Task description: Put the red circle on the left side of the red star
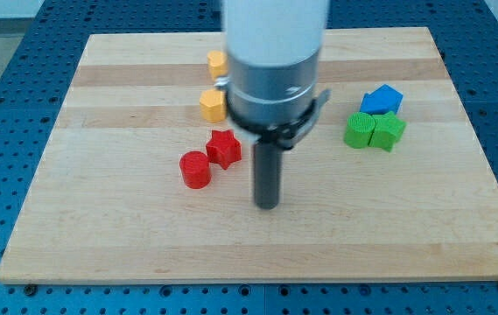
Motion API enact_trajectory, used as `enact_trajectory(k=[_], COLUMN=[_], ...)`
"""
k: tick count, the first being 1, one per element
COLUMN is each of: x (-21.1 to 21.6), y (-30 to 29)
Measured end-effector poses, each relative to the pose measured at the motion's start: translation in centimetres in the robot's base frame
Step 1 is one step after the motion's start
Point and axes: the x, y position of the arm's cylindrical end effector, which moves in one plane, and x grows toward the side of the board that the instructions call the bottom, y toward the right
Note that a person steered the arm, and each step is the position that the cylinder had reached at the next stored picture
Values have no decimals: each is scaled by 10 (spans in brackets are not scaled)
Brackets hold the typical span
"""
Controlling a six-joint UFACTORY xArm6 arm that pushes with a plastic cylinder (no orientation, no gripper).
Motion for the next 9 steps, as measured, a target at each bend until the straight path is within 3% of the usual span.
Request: enact_trajectory(k=[2, 4, 7, 9], x=[6, -2, -48, -50], y=[-107, -96, -62, -81])
